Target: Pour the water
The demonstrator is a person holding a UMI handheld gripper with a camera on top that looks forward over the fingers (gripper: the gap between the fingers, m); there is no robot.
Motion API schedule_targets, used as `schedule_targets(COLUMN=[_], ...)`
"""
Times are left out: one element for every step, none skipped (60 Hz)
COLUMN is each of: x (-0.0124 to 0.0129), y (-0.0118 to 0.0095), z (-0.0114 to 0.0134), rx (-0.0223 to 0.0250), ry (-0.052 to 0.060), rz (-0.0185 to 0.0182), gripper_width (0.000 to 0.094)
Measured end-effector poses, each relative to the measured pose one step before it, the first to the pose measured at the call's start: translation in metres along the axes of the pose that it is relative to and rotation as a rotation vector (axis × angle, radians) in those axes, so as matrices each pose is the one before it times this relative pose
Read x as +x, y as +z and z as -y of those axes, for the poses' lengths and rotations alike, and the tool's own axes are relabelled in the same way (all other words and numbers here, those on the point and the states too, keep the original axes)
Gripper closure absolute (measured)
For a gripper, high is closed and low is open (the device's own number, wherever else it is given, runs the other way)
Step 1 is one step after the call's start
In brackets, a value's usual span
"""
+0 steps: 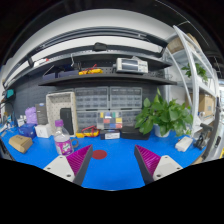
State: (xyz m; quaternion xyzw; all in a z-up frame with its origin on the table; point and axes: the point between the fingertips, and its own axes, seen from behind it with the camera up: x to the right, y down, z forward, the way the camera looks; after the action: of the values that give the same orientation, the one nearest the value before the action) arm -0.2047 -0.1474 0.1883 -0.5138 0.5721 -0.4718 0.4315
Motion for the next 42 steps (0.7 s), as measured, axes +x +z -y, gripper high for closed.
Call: schedule_targets(x=[-0.00395,-0.00362,-0.00348,-0.00362,-0.00446,-0.00529,-0.00535,-0.00798,-0.00376,-0.00565,-0.00639,-0.00659,-0.00685,-0.00702,-0.00665,-0.00603,-0.00567,-0.00567,-0.00556,-0.00515,-0.00421,-0.00334,-0.00309,-0.00345,-0.00366,-0.00378,-0.00403,-0.00398,-0.00373,-0.00335,-0.003,-0.00256,-0.0018,-0.00112,-0.00016,-0.00007,0.0001,0.00017,0.0004,0.00054,0.00051,0.00087], y=[-0.00047,0.00023,0.00011,0.00029,0.00039,0.00024,0.00068,-0.00178,0.0024,0.00095,0.00099,0.00093,0.00092,0.00136,0.00134,0.00182,0.00247,0.00237,0.00287,0.00345,0.00362,0.00409,0.00382,0.00431,0.00472,0.00465,0.00489,0.00507,0.00524,0.00499,0.00504,0.00479,0.00514,0.00491,0.0048,0.00448,0.00428,0.00428,0.0042,0.00407,0.00412,0.00378], z=[-0.00188,-0.00305,-0.003,-0.00303,-0.00274,-0.00268,-0.00268,0.00011,-0.0064,-0.00415,-0.0036,-0.0037,-0.00311,-0.00301,-0.00271,-0.00239,-0.00202,-0.00094,-0.00224,-0.00119,-0.00106,-0.00086,-0.00183,-0.00231,-0.00275,-0.00105,-0.00126,-0.00071,-0.00056,-0.00011,-0.00035,0.00015,0.00043,0.00069,0.00103,0.00133,0.0016,0.00171,0.00169,0.00146,0.00116,0.00119], rx=[-0.00409,-0.00479,-0.00463,-0.00306,-0.00025,0.00215,0.00306,-0.00051,0.00368,0.00037,-0.00023,0.00054,0.00106,0.00119,0.00075,0.00197,0.00324,0.00268,0.0061,0.00496,0.00423,0.0008,0.00001,-0.00212,-0.00184,-0.00491,-0.00246,-0.00118,-0.00079,-0.00142,-0.00137,-0.00137,0.00036,0.0019,0.00274,0.00354,0.00411,0.00507,0.00502,0.00434,0.00356,0.00295], ry=[0.008,0.0078,0.0073,0.0061,0.003,0.0007,-0.0005,0.0018,-0.0008,0.0011,0.0017,0.0023,0.0038,0.0041,0.0041,0.0031,0.002,0.0025,-0.001,-0.0012,-0.0018,-0.0005,-0.0016,-0.0023,-0.0028,-0.001,-0.0014,-0.0016,-0.0003,-0.0006,-0.0027,-0.0047,-0.0057,-0.006,-0.0057,-0.0062,-0.008,-0.0088,-0.0084,-0.0074,-0.0059,-0.0053], rz=[0.01023,0.00867,0.00695,0.00625,0.00839,0.01082,0.0126,0.01164,0.01381,0.0121,0.01328,0.0136,0.01406,0.01405,0.0138,0.0119,0.01021,0.00927,0.00923,0.00843,0.00574,0.00258,0.00137,0.00165,0.00345,0.00346,0.00496,0.0055,0.00569,0.00484,0.00432,0.00338,0.00169,-0.00102,-0.00411,-0.00609,-0.00592,-0.00537,-0.00524,-0.00584,-0.00669,-0.00639], gripper_width=[0.0075,0.0076,0.0076,0.0075,0.0073,0.0072,0.0074,0.0074,0.0075,0.0075,0.0075,0.0074,0.0076,0.0075,0.0073,0.0075,0.0073,0.0073,0.0073,0.0073,0.0074,0.0073,0.0075,0.0075,0.0074,0.0075,0.0075,0.0072,0.0072,0.0071,0.0071,0.0071,0.0072,0.0073,0.0068,0.0069,0.0068,0.007,0.0071,0.0072,0.0075,0.0076])
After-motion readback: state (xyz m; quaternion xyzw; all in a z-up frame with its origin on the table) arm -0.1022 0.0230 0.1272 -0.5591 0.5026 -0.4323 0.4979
